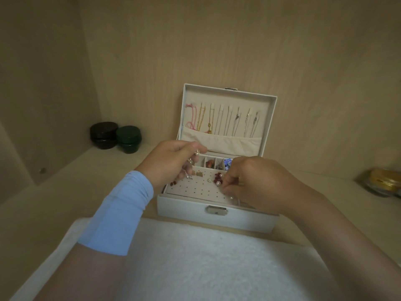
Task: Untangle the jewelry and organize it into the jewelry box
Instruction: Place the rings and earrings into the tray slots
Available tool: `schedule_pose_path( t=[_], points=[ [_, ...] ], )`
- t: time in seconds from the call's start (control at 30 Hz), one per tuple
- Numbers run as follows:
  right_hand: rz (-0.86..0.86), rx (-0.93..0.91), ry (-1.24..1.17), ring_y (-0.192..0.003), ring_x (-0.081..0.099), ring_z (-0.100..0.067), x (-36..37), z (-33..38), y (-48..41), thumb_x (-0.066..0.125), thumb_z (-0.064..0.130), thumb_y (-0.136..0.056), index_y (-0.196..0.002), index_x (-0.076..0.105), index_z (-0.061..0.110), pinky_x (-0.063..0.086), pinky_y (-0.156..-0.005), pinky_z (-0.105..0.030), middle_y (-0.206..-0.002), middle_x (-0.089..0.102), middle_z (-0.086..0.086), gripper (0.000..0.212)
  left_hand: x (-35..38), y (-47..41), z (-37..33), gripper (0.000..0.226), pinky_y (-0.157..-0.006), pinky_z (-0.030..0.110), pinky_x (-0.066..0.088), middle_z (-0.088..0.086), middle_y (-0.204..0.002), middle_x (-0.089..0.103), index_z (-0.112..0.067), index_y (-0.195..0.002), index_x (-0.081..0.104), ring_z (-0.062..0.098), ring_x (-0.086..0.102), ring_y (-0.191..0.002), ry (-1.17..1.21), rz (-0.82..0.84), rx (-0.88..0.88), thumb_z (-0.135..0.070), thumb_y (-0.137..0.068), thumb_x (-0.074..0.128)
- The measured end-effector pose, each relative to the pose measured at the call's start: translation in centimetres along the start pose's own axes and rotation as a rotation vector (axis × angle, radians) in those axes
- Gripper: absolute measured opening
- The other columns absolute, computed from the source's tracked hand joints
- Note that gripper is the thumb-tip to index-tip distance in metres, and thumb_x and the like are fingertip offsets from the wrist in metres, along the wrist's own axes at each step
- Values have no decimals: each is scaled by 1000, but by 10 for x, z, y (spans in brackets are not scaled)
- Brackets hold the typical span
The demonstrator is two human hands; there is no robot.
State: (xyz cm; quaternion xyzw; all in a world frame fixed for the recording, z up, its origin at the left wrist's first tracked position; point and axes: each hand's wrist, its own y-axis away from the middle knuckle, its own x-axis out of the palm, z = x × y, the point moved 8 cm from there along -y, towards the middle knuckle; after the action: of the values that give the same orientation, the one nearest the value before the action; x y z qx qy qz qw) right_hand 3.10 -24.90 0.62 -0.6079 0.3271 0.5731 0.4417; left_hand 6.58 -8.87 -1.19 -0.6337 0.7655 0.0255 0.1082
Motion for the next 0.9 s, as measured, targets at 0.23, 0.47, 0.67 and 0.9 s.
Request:
schedule_pose_path(
  t=[0.23,0.47,0.67,0.9],
  points=[
    [60,8,11,-89,61,-8,6,0,-3,62,44,-89,-91,76,38,52,-74,-32,-91,68,15,14,6,-1,2,27,-49,20,41,-3,-84,63,-25,-100,74,6,54,-54,-12,21,-16,-23,-102,48],
    [15,96,-278,-77,61,3,2,-21,-4,75,46,-81,-79,77,36,50,-71,-25,-81,69,20,9,31,-1,1,26,-45,16,39,-2,-78,62,-17,-100,75,7,52,-51,-54,68,25,-15,-100,49],
    [-88,222,-415,-65,56,16,-30,-87,18,74,26,-87,-85,78,29,37,-60,-6,-82,71,19,6,56,3,-3,22,-47,12,40,-5,-69,64,-13,-99,74,5,50,-49,-75,112,77,-12,-99,53],
    [182,470,-180,-75,66,-2,23,-163,51,81,25,-77,-73,76,32,56,-79,-28,-77,72,17,9,80,-1,-5,21,-64,26,48,-11,-65,63,-27,-86,74,10,53,-56,-122,110,163,-19,-95,58]
  ],
)
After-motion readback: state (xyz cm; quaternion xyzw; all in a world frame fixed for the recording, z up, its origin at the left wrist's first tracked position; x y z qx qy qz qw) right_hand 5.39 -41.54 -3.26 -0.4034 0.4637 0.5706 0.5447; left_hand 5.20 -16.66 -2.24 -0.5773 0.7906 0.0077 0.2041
